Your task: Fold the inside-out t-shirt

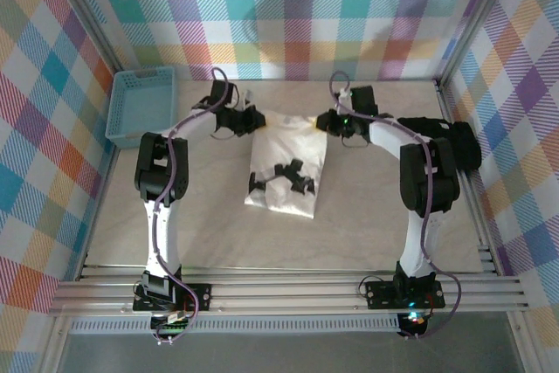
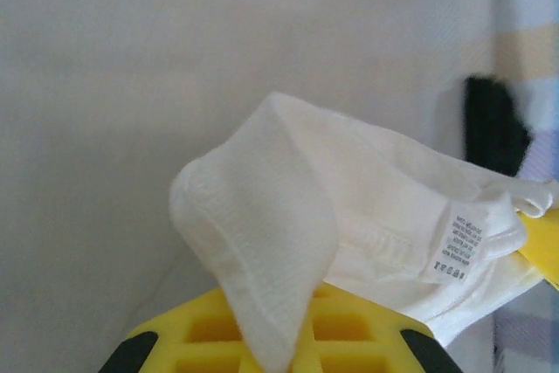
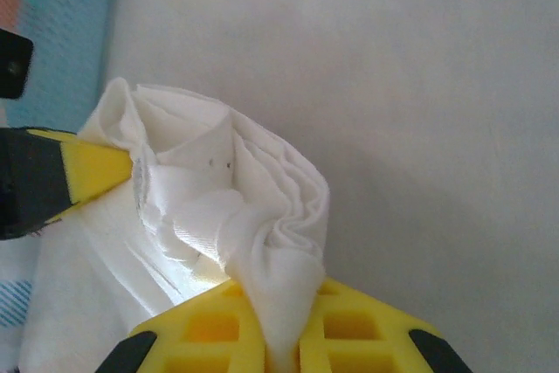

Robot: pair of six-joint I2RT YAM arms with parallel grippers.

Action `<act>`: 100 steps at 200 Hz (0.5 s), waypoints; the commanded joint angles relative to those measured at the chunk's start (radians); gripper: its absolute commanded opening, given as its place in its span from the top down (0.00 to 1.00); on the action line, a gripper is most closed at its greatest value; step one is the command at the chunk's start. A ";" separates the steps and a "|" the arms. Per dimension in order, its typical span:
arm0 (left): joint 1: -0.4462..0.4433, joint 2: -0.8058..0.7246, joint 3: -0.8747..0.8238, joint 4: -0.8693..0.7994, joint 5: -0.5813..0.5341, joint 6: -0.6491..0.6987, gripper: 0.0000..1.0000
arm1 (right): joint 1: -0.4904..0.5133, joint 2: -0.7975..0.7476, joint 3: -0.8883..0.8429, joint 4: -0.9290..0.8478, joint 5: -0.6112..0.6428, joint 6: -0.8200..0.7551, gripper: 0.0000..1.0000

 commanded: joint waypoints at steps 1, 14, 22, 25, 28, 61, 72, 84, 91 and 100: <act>0.025 -0.007 0.226 0.019 0.020 -0.025 1.00 | -0.036 -0.026 0.172 0.032 -0.059 -0.031 1.00; 0.026 0.025 0.366 -0.053 0.026 -0.022 1.00 | -0.046 -0.020 0.269 0.008 -0.080 -0.043 1.00; 0.025 0.038 0.429 -0.074 0.032 -0.024 1.00 | -0.048 -0.022 0.316 -0.005 -0.090 -0.058 1.00; 0.026 0.039 0.445 -0.078 0.033 -0.026 1.00 | -0.048 -0.024 0.332 -0.010 -0.093 -0.065 1.00; 0.026 0.039 0.454 -0.081 0.035 -0.028 1.00 | -0.048 -0.025 0.346 -0.016 -0.099 -0.073 1.00; 0.011 -0.061 0.298 -0.021 0.043 -0.015 1.00 | -0.048 -0.092 0.292 0.001 -0.161 -0.124 1.00; 0.001 -0.127 0.166 0.064 0.038 -0.015 1.00 | -0.048 -0.131 0.206 0.045 -0.191 -0.124 1.00; -0.014 -0.204 -0.004 0.140 0.030 -0.022 1.00 | -0.044 -0.177 0.106 0.076 -0.223 -0.118 1.00; -0.024 -0.249 -0.100 0.181 0.026 -0.022 1.00 | -0.038 -0.209 0.043 0.090 -0.233 -0.116 1.00; -0.041 -0.310 -0.223 0.222 0.021 -0.025 1.00 | -0.031 -0.255 -0.045 0.101 -0.241 -0.112 1.00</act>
